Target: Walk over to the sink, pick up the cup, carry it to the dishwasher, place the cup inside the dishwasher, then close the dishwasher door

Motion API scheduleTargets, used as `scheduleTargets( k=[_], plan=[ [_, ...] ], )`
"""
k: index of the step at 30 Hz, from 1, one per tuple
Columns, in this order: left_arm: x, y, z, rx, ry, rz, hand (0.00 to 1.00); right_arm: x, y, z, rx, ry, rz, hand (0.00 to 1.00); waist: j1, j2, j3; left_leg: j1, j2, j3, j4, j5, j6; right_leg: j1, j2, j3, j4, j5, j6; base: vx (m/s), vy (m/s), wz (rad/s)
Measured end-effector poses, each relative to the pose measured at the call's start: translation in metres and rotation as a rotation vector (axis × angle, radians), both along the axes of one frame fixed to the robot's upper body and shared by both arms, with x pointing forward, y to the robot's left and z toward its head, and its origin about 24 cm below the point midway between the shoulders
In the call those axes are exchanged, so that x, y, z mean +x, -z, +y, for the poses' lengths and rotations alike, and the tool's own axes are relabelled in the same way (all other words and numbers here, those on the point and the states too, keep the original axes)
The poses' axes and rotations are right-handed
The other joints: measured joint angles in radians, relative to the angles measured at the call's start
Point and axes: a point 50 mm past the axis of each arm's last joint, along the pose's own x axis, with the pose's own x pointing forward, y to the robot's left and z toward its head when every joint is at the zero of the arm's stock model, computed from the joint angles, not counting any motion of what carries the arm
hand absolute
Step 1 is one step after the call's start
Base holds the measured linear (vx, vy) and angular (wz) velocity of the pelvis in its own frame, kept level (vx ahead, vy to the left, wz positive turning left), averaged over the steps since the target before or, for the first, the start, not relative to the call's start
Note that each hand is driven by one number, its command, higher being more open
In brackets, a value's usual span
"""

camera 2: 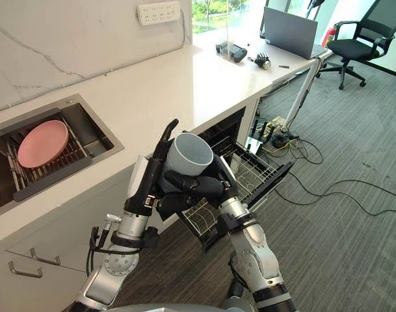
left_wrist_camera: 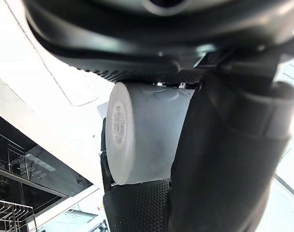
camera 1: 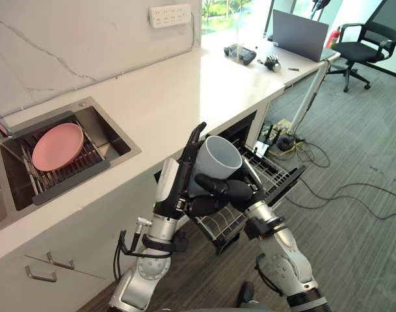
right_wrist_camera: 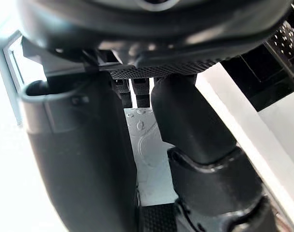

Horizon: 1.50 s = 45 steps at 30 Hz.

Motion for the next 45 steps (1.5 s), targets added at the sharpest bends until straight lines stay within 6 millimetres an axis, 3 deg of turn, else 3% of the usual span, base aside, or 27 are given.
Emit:
scheduleTargets(
  k=[4, 10, 22, 26, 28, 30, 33, 37, 39, 45],
  plan=[
    [-0.002, -0.001, 0.000, -0.009, 0.000, -0.016, 1.00, 0.001, 0.004, 0.000, 0.094, 0.007, 0.041, 0.00, 0.000, 0.000, -0.001, -0.007, 0.000, -0.015, -0.004, 0.006, -0.001, 0.002, -0.001, -0.013, 0.000, 0.000, 0.000, -0.01, -0.018, 0.11],
    [-0.007, -0.012, 0.007, -0.077, -0.051, -0.101, 1.00, 0.002, 0.023, -0.017, 0.201, 0.126, 0.153, 0.00, 0.009, 0.002, -0.010, -0.007, 0.000, -0.021, -0.006, 0.011, -0.001, 0.007, -0.002, -0.019, 0.000, -0.001, -0.001, 0.00, -0.004, 0.02],
    [-0.008, -0.007, 0.018, -0.105, -0.122, -0.067, 1.00, 0.000, 0.022, -0.024, 0.317, 0.189, 0.139, 0.00, 0.014, 0.002, -0.015, -0.011, 0.001, -0.045, -0.028, 0.033, -0.003, 0.014, -0.002, -0.047, 0.000, -0.005, -0.006, -0.01, -0.016, 0.06],
    [-0.007, 0.005, 0.043, -0.217, -0.245, 0.033, 1.00, 0.000, 0.023, -0.044, 0.226, 0.282, 0.131, 0.00, 0.015, 0.002, -0.019, -0.014, 0.000, -0.057, -0.031, 0.038, -0.004, 0.017, -0.003, -0.057, 0.000, -0.006, -0.006, -0.01, -0.009, 0.09],
    [-0.008, 0.019, 0.067, -0.304, -0.385, 0.106, 1.00, -0.002, 0.026, -0.064, 0.138, 0.367, 0.136, 0.00, 0.015, 0.002, -0.019, -0.016, 0.000, -0.074, -0.039, 0.046, -0.004, 0.025, -0.005, -0.075, 0.000, -0.009, -0.005, -0.01, -0.017, 0.23],
    [-0.021, 0.040, 0.101, -0.382, -0.601, 0.177, 1.00, -0.005, 0.030, -0.090, 0.043, 0.452, 0.151, 0.00, 0.029, 0.002, -0.020, -0.022, 0.001, -0.094, -0.044, 0.052, -0.004, 0.033, -0.004, -0.097, 0.000, -0.015, -0.004, -0.01, -0.022, 0.25],
    [-0.036, 0.053, 0.122, -0.436, -0.748, 0.215, 1.00, -0.010, 0.036, -0.108, -0.055, 0.509, 0.186, 0.00, 0.051, 0.002, -0.031, -0.037, 0.002, -0.116, -0.046, 0.056, -0.004, 0.034, -0.005, -0.118, 0.000, -0.020, -0.002, 0.00, -0.013, 0.28],
    [-0.072, 0.085, 0.159, -0.614, -1.041, 0.304, 1.00, -0.017, 0.061, -0.127, -0.219, 0.555, 0.337, 0.00, 0.100, 0.000, -0.071, -0.059, 0.001, -0.174, -0.076, 0.082, -0.010, 0.043, -0.007, -0.176, 0.000, -0.029, 0.003, 0.02, -0.019, 0.40],
    [-0.086, 0.097, 0.167, -0.653, -1.127, 0.344, 1.00, -0.020, 0.071, -0.129, -0.261, 0.554, 0.399, 0.00, 0.112, -0.001, -0.075, -0.063, 0.000, -0.201, -0.080, 0.087, -0.010, 0.057, -0.009, -0.197, 0.000, -0.034, 0.007, 0.01, -0.013, 0.44],
    [-0.154, 0.144, 0.180, -0.646, -1.372, 0.610, 1.00, -0.020, 0.105, -0.134, -0.428, 0.495, 0.602, 0.00, 0.176, -0.018, -0.088, -0.099, -0.019, -0.292, -0.091, 0.112, -0.006, 0.085, -0.025, -0.264, 0.000, -0.049, 0.025, -0.01, -0.005, 0.42]
  ],
)
